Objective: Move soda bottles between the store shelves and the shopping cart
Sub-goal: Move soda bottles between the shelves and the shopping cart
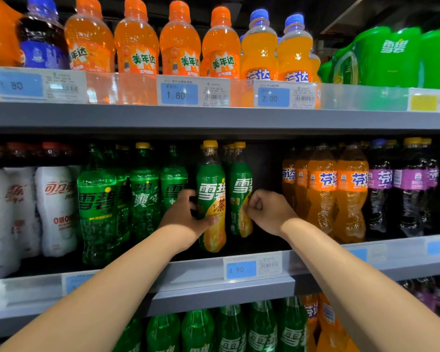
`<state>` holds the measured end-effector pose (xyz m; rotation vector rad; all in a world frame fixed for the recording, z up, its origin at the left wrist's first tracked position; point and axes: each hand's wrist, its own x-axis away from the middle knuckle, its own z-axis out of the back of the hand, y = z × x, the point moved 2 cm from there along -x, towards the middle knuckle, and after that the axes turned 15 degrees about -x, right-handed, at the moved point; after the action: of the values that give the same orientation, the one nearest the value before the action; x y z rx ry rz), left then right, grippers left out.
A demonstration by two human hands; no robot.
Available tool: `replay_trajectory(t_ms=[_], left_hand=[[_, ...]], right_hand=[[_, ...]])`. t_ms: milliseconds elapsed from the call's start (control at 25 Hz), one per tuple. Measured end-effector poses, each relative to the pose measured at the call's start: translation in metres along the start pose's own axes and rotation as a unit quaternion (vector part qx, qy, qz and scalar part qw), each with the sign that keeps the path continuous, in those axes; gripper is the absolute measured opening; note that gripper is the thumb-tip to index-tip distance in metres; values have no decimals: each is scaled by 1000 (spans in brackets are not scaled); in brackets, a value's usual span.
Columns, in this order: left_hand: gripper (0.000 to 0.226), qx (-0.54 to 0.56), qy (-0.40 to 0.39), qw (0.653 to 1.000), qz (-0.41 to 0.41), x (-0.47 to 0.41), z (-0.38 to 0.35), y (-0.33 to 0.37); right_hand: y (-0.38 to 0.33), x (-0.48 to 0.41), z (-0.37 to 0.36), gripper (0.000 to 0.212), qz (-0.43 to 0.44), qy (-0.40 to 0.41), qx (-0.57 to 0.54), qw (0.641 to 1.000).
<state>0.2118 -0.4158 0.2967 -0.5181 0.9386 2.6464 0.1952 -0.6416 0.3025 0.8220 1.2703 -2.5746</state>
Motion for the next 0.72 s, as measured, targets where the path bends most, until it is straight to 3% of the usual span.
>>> replay_trajectory(t_ms=[160, 480, 720], left_hand=[[60, 19, 2, 1000, 23, 1, 0, 0], [62, 9, 11, 1000, 17, 0, -1, 1], [60, 15, 7, 1000, 17, 2, -1, 0]], right_hand=[[-30, 5, -7, 16, 46, -3, -99, 994], [-25, 13, -25, 32, 12, -56, -89, 994], [-20, 12, -34, 27, -23, -85, -106, 990]])
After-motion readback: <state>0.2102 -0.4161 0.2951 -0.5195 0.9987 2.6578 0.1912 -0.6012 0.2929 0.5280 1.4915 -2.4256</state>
